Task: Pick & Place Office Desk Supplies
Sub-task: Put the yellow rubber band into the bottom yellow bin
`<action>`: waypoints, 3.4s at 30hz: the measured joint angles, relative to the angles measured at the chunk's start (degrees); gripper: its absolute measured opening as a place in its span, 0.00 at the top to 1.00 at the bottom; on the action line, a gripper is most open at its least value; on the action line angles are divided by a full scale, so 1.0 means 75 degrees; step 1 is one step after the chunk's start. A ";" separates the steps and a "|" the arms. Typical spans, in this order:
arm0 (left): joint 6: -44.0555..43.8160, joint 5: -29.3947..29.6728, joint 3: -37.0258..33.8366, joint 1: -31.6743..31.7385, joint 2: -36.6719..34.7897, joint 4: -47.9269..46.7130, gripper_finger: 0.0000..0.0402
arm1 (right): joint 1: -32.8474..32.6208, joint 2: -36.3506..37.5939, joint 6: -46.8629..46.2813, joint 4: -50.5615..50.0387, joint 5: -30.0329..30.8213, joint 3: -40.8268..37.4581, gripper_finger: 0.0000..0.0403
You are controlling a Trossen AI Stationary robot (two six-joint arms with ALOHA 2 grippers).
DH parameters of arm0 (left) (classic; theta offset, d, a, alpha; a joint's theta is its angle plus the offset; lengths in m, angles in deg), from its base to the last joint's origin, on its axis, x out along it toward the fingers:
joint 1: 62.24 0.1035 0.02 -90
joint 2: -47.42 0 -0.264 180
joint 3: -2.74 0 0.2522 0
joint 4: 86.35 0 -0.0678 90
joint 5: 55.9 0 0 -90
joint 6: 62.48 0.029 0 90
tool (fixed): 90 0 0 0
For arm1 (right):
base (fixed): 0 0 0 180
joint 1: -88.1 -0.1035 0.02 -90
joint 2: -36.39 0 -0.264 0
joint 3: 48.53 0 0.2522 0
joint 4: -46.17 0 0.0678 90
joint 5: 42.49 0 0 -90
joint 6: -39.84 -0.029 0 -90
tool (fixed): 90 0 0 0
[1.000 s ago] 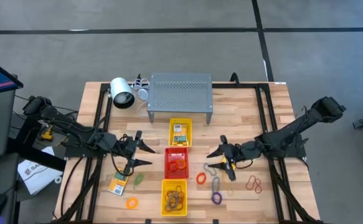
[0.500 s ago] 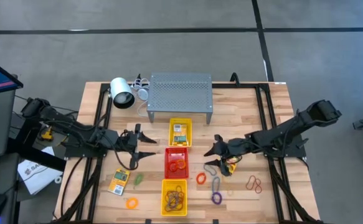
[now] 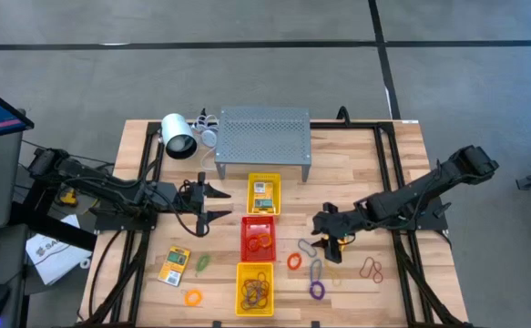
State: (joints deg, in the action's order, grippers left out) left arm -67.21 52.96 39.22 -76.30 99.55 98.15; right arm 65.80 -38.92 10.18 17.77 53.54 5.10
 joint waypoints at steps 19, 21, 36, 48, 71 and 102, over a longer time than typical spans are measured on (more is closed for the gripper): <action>0.0000 -0.0013 0.0000 -0.0007 0.0001 -0.0596 0.46 | 0.0039 -0.1385 -0.0277 -0.0788 -0.0263 0.0003 0.56; 0.0000 -0.0012 0.0000 -0.0007 0.0001 -0.0600 0.46 | 0.0035 -0.1328 -0.0306 -0.0846 -0.0261 0.0003 0.56; -0.0002 0.0008 0.0000 -0.0007 0.0001 -0.0614 0.46 | 0.0026 -0.1361 -0.0444 -0.1424 -0.0421 0.0003 0.66; -0.0003 0.0000 0.0000 -0.0007 0.0001 -0.0611 0.46 | 0.0026 -0.1361 -0.0438 -0.1552 -0.0481 0.0003 0.71; -0.0003 -0.0012 0.0000 -0.0007 -0.0001 -0.0609 0.46 | 0.0029 -0.1603 0.0081 -0.1272 -0.0548 0.0076 0.67; -0.0029 -0.0018 0.0003 -0.0007 0.0001 -0.0778 0.46 | 0.0099 -0.2792 0.0640 -0.2668 -0.0573 0.1432 0.98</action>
State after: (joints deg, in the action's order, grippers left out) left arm -67.43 52.82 39.24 -76.35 99.56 92.32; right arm 66.54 -59.86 14.98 -2.24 49.24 15.84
